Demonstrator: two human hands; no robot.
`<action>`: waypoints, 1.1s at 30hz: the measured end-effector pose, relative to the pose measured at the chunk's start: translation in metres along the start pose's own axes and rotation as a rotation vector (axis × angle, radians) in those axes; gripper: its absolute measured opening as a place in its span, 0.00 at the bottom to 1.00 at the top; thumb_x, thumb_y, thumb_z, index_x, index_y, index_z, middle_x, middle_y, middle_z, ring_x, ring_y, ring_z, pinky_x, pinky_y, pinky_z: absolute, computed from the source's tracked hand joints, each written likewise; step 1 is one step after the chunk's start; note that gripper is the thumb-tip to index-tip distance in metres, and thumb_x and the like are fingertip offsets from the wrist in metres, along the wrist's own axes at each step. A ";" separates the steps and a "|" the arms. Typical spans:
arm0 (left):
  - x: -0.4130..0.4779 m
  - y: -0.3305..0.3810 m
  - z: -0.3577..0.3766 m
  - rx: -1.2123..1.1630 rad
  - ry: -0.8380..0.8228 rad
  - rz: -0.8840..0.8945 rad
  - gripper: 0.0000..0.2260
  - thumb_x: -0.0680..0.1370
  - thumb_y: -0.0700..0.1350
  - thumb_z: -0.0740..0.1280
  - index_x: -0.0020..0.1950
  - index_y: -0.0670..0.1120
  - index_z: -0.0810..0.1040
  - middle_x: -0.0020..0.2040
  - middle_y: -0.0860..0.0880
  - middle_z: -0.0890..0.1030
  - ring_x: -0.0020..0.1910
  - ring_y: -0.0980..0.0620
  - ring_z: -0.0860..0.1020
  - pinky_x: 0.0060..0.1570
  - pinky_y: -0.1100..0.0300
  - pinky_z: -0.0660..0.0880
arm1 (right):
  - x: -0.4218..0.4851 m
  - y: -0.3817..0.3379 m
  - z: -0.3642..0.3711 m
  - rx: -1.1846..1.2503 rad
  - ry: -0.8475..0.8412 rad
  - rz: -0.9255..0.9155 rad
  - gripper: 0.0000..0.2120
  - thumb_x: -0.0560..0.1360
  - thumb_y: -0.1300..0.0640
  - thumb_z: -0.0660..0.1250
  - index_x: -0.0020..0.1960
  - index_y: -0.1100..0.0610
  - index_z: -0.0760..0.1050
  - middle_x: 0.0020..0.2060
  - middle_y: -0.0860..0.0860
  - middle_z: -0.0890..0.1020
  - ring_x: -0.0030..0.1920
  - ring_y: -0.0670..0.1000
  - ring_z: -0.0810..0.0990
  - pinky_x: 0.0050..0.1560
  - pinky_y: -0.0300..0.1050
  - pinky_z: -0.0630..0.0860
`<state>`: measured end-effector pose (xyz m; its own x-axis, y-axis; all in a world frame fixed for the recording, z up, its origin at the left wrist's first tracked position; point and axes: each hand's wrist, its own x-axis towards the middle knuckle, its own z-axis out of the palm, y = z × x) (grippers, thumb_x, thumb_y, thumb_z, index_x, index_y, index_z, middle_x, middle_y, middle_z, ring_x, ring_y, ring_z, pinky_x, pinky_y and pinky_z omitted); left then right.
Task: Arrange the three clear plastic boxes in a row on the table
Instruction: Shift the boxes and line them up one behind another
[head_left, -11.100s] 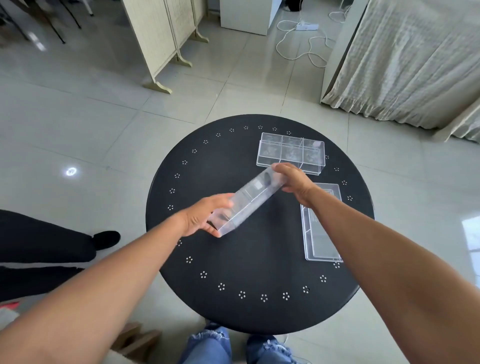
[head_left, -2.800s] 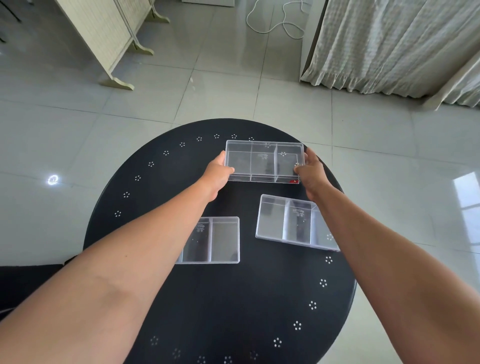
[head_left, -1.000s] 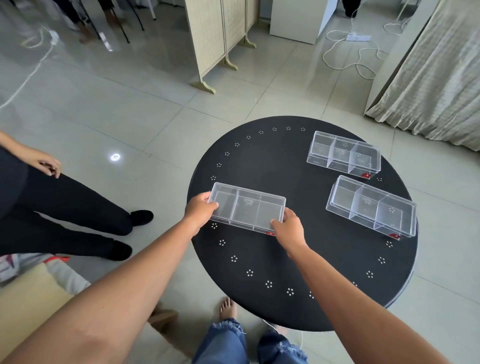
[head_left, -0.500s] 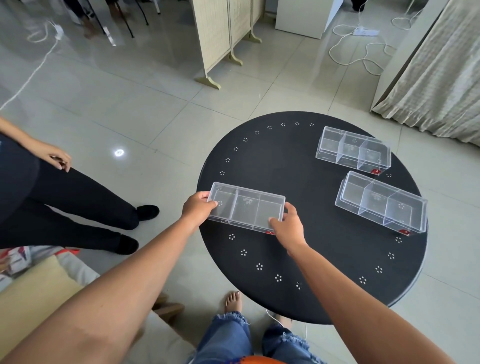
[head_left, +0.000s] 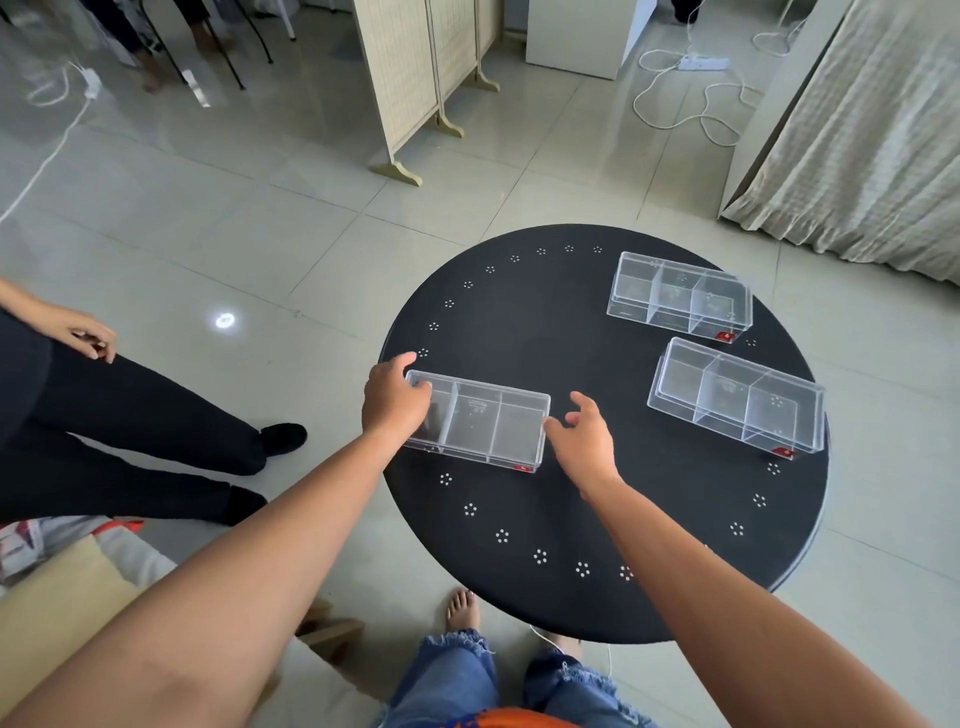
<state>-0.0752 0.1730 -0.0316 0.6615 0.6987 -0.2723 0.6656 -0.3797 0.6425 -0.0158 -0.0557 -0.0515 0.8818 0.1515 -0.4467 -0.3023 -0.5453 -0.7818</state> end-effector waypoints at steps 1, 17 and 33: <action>0.001 0.010 0.003 -0.015 0.008 0.044 0.21 0.75 0.44 0.64 0.69 0.53 0.74 0.67 0.46 0.73 0.59 0.44 0.79 0.60 0.50 0.76 | 0.004 -0.001 -0.007 -0.010 0.033 -0.017 0.29 0.78 0.54 0.65 0.77 0.54 0.63 0.65 0.54 0.75 0.56 0.52 0.76 0.54 0.43 0.69; -0.024 0.190 0.154 -0.061 -0.528 0.179 0.21 0.76 0.47 0.66 0.69 0.50 0.76 0.66 0.48 0.79 0.65 0.50 0.76 0.65 0.55 0.71 | 0.073 0.046 -0.196 -0.175 0.591 0.074 0.22 0.75 0.58 0.63 0.69 0.52 0.73 0.66 0.59 0.72 0.67 0.62 0.68 0.70 0.54 0.63; -0.040 0.213 0.226 -0.171 -0.661 0.026 0.08 0.76 0.41 0.65 0.51 0.51 0.79 0.51 0.49 0.83 0.51 0.46 0.81 0.57 0.51 0.78 | 0.104 0.101 -0.234 0.260 0.422 0.334 0.21 0.73 0.57 0.62 0.66 0.55 0.72 0.48 0.52 0.83 0.48 0.57 0.83 0.52 0.52 0.81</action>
<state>0.1182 -0.0723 -0.0457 0.7846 0.1530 -0.6008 0.6188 -0.2526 0.7438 0.1301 -0.2879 -0.0754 0.7753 -0.3627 -0.5170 -0.6198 -0.2795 -0.7333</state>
